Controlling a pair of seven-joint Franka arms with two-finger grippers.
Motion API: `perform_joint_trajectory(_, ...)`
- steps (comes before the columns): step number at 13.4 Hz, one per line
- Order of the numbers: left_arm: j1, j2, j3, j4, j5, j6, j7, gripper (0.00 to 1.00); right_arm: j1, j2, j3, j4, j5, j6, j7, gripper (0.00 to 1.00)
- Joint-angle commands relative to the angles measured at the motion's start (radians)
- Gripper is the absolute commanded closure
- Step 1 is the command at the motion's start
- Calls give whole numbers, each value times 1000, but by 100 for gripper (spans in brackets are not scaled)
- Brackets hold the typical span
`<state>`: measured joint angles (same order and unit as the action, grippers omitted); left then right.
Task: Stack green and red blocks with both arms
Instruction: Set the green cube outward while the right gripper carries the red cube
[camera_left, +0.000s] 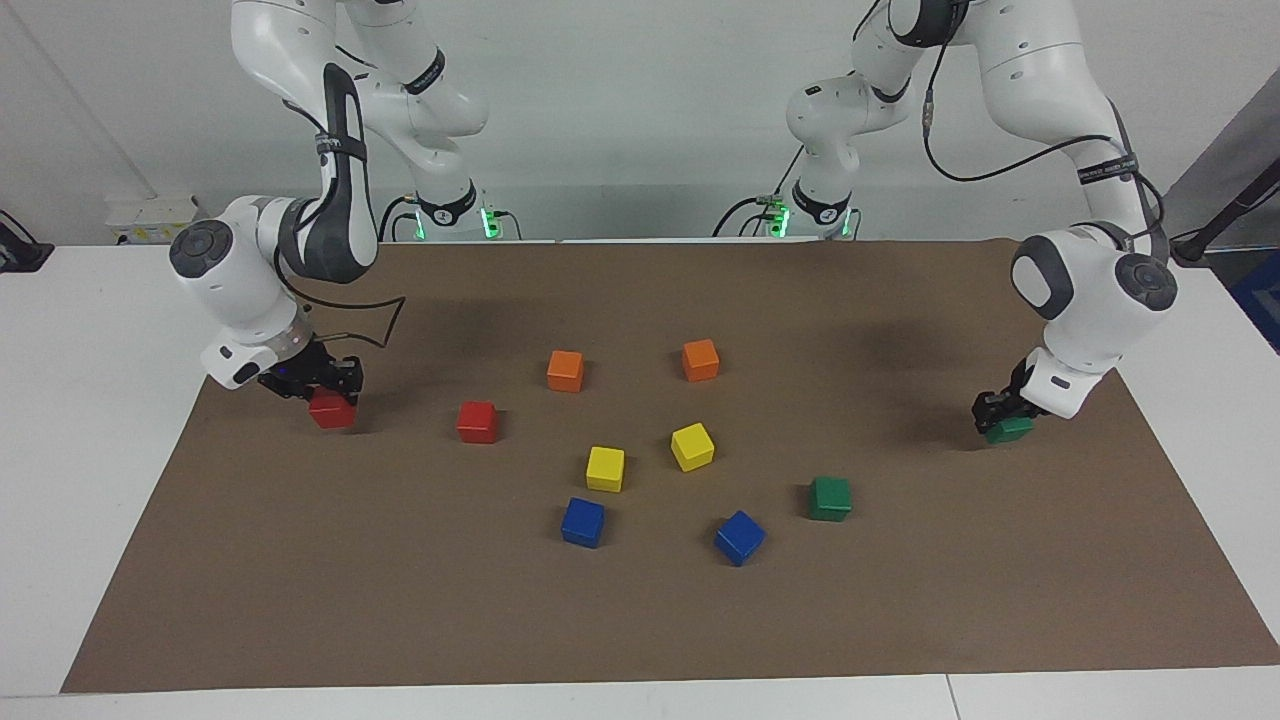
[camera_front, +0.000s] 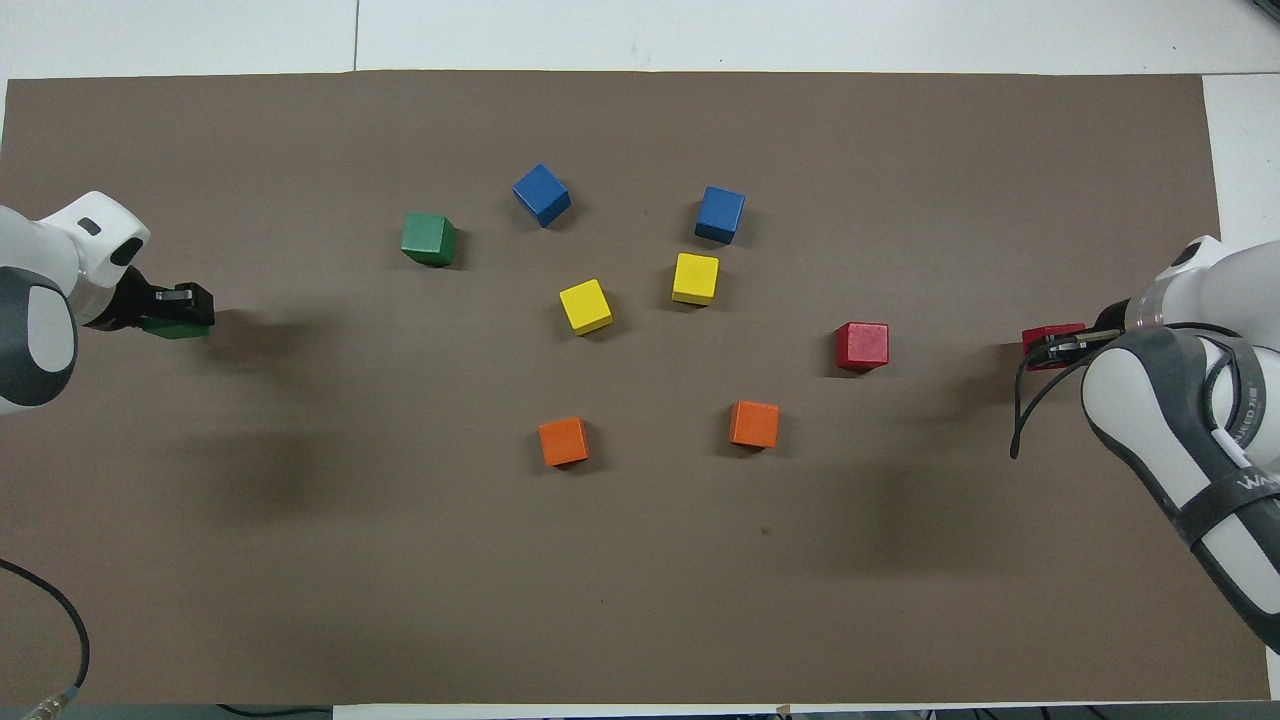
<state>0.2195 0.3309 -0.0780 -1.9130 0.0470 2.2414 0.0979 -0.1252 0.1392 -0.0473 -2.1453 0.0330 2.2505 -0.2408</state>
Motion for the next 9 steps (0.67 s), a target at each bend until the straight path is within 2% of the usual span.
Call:
perform_joint_trajectory(1,24,25,-12,-15,14,62,51,100,-27,-15,17,-41,-13,32,-26,100)
perform_joint_trajectory(4,23,31,-12,-17,14,69,54,100,-53,3,17,-50,-13,53,-58,99)
perform_joint_trajectory(5,21,31,-12,-18,14,72,66,97,-56,8,17,-54,-13,70,-64,99)
perform_joint_trajectory(6,20,31,-11,-17,14,70,101,1,-62,17,17,-54,-13,77,-68,99)
perform_joint_trajectory(9,26,31,-11,-5,14,57,157,0,-62,33,17,-54,-13,100,-77,98)
